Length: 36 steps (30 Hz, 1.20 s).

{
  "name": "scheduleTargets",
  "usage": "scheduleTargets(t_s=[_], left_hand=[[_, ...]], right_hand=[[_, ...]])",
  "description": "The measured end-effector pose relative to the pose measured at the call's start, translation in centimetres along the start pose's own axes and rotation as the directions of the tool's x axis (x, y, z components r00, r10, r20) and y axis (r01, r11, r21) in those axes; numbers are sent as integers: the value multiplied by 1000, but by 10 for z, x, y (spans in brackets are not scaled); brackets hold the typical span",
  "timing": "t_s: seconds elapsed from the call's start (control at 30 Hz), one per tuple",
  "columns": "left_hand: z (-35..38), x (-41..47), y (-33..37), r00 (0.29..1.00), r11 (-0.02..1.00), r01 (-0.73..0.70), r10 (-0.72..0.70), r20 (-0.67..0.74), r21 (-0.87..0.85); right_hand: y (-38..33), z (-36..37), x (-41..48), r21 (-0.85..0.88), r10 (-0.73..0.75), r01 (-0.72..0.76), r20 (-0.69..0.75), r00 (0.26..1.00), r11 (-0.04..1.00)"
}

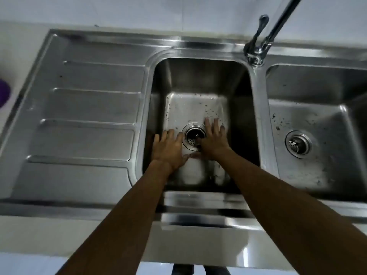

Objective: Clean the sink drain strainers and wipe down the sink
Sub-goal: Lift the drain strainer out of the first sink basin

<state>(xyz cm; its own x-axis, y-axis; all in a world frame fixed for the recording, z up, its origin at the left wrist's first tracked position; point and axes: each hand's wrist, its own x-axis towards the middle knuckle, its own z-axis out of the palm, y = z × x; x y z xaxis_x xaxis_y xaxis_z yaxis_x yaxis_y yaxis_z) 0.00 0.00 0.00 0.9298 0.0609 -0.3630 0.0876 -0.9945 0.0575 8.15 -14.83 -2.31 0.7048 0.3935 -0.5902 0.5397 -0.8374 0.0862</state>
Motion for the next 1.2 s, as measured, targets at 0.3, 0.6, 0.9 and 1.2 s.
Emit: scheduleTargets(t_s=[0.3, 0.6, 0.9, 1.2], left_hand=[[-6, 23, -2, 999, 995, -40, 41, 13, -92], [-26, 24, 4, 991, 848, 109, -53, 121, -518], [-119, 8, 41, 996, 868, -47, 2, -92, -494], [-167, 12, 209, 937, 880, -347, 313, -155, -325]], right_hand=[[1, -4, -4, 87, -55, 73, -190, 980, 994], [2, -12, -30, -1, -88, 94, -339, 937, 996], [50, -72, -93, 65, -3, 43, -530, 848, 997], [199, -47, -190, 166, 210, -141, -541, 815, 976]])
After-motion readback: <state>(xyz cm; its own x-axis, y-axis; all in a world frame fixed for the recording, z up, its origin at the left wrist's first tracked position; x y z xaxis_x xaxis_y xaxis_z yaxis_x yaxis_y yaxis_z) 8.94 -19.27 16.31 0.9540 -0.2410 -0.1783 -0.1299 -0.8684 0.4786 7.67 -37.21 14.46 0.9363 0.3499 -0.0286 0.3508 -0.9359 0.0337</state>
